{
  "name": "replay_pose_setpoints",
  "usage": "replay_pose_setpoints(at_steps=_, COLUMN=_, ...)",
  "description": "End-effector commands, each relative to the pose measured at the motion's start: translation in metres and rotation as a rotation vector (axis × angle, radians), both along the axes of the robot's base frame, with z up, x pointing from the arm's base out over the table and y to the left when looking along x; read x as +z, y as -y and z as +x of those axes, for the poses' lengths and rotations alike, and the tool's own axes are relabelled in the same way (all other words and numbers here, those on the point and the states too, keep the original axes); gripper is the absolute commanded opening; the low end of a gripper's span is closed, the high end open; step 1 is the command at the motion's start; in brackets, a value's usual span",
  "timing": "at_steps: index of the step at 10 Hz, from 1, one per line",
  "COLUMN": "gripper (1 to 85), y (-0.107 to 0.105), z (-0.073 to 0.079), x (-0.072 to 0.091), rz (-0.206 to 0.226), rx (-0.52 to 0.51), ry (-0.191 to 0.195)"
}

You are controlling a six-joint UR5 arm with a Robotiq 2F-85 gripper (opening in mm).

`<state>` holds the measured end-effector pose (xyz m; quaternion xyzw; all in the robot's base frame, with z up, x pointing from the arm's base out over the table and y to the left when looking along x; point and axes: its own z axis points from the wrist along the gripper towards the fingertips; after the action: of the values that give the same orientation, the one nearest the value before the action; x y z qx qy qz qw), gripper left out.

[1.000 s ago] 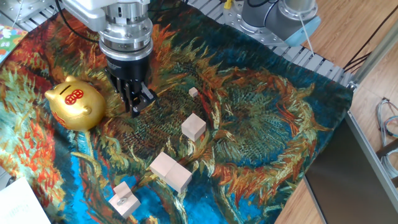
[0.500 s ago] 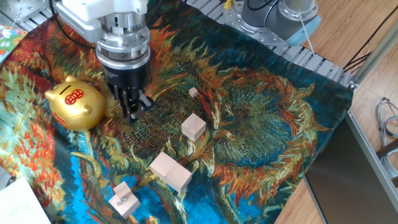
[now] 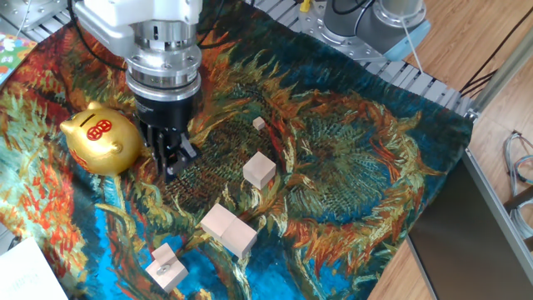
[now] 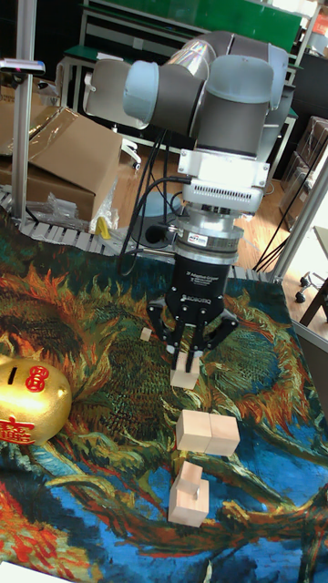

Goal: Drop coins into a piggy bank

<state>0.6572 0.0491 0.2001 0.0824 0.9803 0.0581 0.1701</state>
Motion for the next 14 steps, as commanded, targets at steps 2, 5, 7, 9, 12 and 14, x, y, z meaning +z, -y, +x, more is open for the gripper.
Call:
replay_pose_setpoints(at_steps=2, gripper=1.3, y=-0.009, z=0.002, x=0.004, rz=0.026, rx=0.018, ry=0.008)
replay_pose_setpoints(at_steps=5, gripper=1.3, y=-0.008, z=-0.045, x=-0.009, rz=0.017, rx=0.04, ry=-0.181)
replay_pose_setpoints(at_steps=7, gripper=1.3, y=-0.009, z=-0.068, x=-0.009, rz=0.031, rx=0.042, ry=-0.264)
replay_pose_setpoints(at_steps=9, gripper=20.7, y=-0.013, z=-0.082, x=-0.015, rz=0.024, rx=0.084, ry=-0.319)
replay_pose_setpoints(at_steps=12, gripper=23.3, y=0.004, z=-0.072, x=-0.014, rz=-0.058, rx=0.147, ry=-0.275)
replay_pose_setpoints(at_steps=14, gripper=24.3, y=0.013, z=-0.069, x=-0.014, rz=-0.104, rx=0.194, ry=-0.266)
